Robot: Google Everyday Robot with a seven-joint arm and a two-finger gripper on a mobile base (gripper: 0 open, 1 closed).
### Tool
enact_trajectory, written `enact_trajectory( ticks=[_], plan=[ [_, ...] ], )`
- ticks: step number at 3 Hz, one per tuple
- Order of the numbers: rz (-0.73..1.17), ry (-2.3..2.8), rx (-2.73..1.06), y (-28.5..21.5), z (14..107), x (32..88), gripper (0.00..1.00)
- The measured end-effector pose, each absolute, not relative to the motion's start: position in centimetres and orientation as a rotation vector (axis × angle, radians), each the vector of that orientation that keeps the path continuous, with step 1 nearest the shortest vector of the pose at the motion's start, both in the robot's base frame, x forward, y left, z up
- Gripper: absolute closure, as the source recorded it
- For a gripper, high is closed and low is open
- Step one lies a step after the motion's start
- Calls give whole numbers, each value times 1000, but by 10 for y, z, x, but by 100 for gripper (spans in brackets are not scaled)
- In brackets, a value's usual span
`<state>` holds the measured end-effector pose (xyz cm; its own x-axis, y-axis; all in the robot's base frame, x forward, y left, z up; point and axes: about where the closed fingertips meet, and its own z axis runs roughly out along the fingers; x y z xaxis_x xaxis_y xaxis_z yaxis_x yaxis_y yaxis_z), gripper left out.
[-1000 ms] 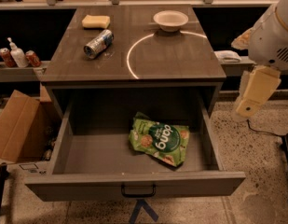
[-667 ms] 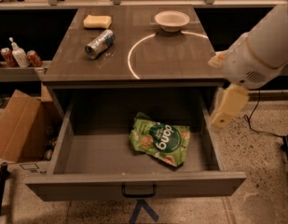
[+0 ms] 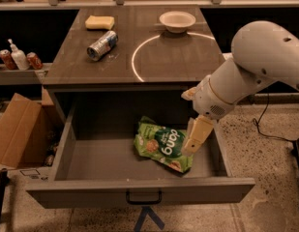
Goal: Pick green rice chip bag from top drawer and place on counter
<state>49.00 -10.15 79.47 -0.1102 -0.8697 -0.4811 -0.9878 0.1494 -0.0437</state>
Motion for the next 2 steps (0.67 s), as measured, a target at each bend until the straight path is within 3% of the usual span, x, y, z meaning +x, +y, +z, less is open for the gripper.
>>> enact_trajectory(
  ticks=[2],
  plan=[
    [414,2103,-1762,-101,766,497,0]
  ],
)
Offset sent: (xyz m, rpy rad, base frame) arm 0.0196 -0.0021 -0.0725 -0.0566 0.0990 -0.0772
